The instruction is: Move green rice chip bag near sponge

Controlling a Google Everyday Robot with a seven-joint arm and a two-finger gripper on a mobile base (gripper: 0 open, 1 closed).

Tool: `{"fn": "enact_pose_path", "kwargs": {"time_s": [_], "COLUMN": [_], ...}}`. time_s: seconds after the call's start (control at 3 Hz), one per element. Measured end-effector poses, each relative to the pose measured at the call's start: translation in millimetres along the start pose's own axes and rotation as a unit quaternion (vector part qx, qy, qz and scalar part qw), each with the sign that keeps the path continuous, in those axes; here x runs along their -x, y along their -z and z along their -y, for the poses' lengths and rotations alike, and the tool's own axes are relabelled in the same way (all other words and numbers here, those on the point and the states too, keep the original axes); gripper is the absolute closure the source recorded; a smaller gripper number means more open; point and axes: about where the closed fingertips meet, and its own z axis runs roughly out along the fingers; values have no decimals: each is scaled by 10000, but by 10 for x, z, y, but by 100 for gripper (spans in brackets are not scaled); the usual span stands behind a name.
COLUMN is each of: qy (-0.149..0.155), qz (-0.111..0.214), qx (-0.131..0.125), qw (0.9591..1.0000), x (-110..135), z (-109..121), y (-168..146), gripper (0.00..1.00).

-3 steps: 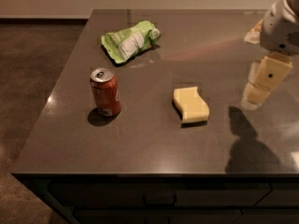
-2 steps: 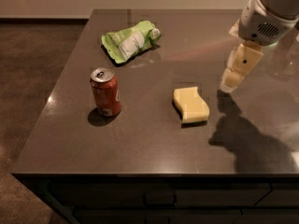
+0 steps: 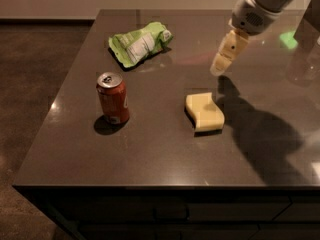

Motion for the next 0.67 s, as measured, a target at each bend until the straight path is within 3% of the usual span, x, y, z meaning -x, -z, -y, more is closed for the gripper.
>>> {"fn": "enact_pose_path", "kwargs": {"time_s": [0.67], "qy": [-364], "qz": [345], "qx": [-94], "qw": [9987], "x": [393], "z": [555], "y": [-524], "gripper": [0]}}
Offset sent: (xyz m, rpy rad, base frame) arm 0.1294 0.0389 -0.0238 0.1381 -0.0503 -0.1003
